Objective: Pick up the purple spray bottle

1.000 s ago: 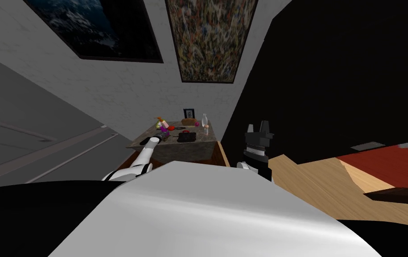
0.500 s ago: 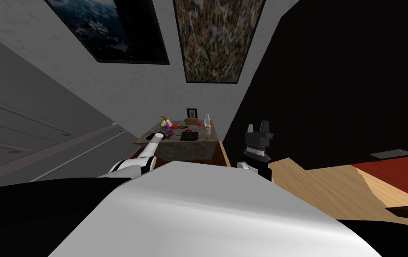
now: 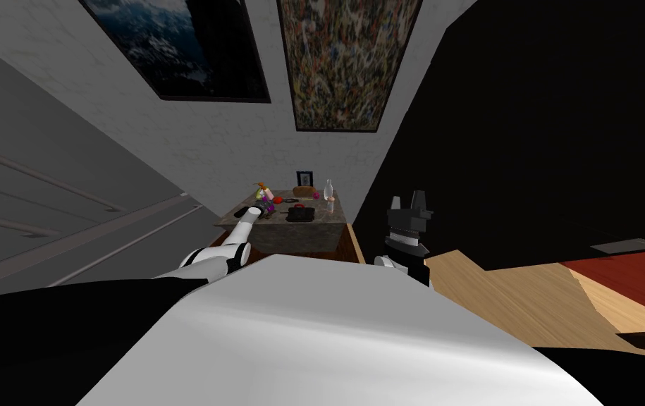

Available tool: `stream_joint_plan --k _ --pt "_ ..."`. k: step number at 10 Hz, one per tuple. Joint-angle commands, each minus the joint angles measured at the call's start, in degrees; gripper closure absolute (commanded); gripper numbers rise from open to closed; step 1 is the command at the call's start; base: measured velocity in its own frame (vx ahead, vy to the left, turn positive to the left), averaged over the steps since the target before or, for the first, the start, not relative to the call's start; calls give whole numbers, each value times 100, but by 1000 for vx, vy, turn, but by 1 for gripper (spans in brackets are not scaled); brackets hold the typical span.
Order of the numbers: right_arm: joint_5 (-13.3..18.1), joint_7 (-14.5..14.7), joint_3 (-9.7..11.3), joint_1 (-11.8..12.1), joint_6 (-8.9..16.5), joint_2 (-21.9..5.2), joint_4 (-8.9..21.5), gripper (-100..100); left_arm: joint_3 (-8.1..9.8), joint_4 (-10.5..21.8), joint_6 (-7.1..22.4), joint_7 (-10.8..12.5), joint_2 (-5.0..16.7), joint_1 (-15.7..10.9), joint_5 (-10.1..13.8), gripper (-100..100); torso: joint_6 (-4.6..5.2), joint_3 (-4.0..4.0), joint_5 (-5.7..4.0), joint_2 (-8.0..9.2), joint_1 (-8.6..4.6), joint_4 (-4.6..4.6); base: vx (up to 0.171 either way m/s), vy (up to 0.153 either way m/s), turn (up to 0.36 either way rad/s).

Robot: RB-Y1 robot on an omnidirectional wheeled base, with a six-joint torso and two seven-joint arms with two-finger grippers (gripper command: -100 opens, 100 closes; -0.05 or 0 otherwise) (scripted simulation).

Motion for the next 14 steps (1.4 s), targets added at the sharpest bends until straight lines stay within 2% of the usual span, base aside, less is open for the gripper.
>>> stream_joint_plan --k 1,5,6,7,9,10,11,12,13,14 --pt "0 0 0 0 0 0 0 0 0 0 0 0 0 0 0 100 0 0 0 0 0 0 0 0 0" --pt "0 0 0 0 0 0 0 0 2 -1 0 3 -1 0 -1 100 0 0 1 0 3 0 0 0 0" --pt "0 0 0 0 0 0 0 0 1 0 1 3 -1 0 -1 0 -1 0 0 0 3 0 0 0 0" --pt "0 0 0 0 0 0 0 0 173 -287 -2 -4 -4 286 201 100 -1 0 0 1 3 0 23 -18 -227" --pt "0 0 0 0 0 0 0 0 173 -306 -2 -4 -4 460 201 100 3 -7 5 -9 -6 -7 31 -7 -53" --pt "0 0 0 0 0 0 0 0 385 -630 27 37 -24 670 328 100 -7 -10 15 -5 3 -16 34 -18 -150" --pt "0 0 0 0 0 0 0 0 385 -635 27 37 -24 885 328 100 -5 -11 17 -7 5 -16 31 -11 -116" --pt "0 0 0 0 0 0 0 0 385 -635 27 37 -24 921 328 100 -4 -17 28 -9 11 -25 15 -4 -34" --pt "0 0 0 0 0 0 0 0 597 -894 55 77 -43 1082 455 100 -13 -23 42 -8 19 -37 22 -19 -215" --pt "0 0 0 0 0 0 0 0 597 -965 55 77 -43 1283 455 100 -5 -24 42 -13 17 -36 26 -12 -117"
